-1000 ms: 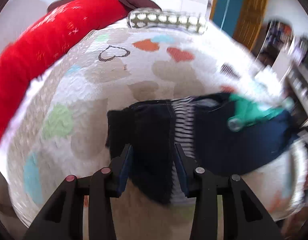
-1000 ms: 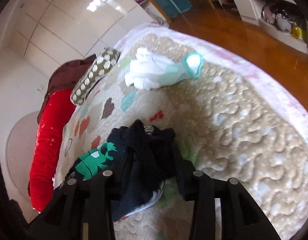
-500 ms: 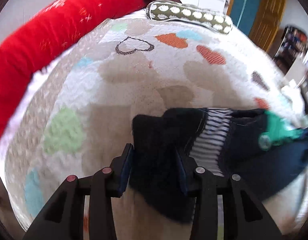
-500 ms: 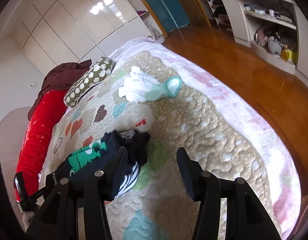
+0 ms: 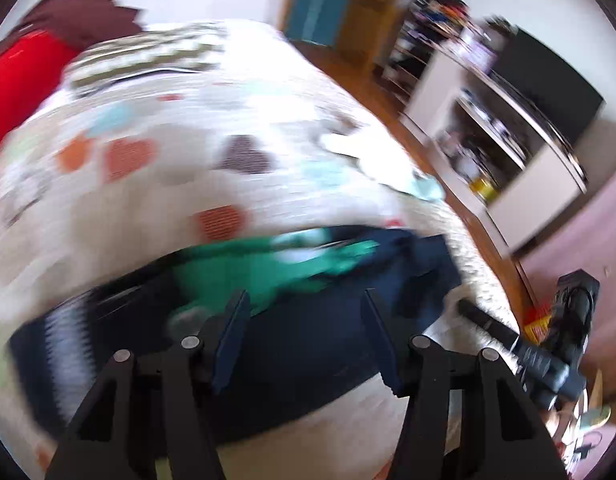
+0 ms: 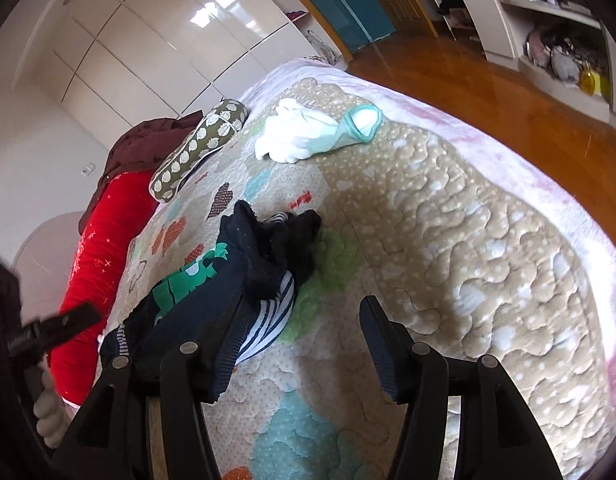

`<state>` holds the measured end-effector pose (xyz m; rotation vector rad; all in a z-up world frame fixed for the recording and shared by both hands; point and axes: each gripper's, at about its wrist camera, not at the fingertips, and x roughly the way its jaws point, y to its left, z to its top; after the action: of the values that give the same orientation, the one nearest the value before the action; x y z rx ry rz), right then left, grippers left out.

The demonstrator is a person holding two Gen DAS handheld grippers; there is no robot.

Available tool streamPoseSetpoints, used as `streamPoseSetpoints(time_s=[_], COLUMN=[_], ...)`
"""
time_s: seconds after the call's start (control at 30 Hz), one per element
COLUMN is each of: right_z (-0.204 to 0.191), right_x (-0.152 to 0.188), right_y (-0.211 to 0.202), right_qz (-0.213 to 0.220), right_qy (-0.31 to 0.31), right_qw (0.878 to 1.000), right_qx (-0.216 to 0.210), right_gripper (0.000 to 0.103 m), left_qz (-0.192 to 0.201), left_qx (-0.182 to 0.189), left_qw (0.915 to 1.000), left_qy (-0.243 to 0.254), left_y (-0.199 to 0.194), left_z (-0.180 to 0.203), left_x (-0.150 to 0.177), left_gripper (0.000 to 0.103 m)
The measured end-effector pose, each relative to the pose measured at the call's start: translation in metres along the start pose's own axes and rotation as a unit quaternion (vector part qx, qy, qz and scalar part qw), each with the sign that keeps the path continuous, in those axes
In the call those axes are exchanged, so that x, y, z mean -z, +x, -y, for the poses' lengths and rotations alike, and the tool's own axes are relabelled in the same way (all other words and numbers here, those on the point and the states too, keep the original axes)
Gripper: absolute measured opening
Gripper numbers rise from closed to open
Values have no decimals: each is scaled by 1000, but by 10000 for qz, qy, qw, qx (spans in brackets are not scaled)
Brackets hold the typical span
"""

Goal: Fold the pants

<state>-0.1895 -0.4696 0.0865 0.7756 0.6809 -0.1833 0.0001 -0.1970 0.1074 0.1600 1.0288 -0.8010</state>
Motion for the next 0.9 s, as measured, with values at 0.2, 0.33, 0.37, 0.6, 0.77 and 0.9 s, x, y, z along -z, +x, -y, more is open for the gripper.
streamPoseSetpoints(time_s=[0.2, 0.33, 0.37, 0.6, 0.77, 0.9], right_z=[-4, -11, -13, -27, -73, -125], right_x=[0, 2, 2, -3, -10, -4], right_y=[13, 27, 30, 49, 45, 54], right_qz=[-25, -92, -67, -104, -71, -263], right_qy=[-160, -281, -320, -587, -1127, -1655], right_qw=[9997, 9990, 9990, 9974, 9922, 9823], right_qx=[-194, -322, -317, -396, -520, -834], right_gripper=[64, 64, 64, 19, 16, 18], left_qz=[-591, -1106, -1229, -1301, -641, -29], left_qx=[434, 921, 945, 994, 1204, 793], left_qw=[9953, 9865, 9845, 9835, 9907, 9935], left_qy=[639, 778, 819, 770, 17, -821], left_y=[81, 124, 135, 141, 83, 32], left_z=[63, 78, 80, 69, 15, -47], left_x=[-46, -60, -60, -54, -48, -24], left_gripper=[56, 65, 66, 21, 20, 35])
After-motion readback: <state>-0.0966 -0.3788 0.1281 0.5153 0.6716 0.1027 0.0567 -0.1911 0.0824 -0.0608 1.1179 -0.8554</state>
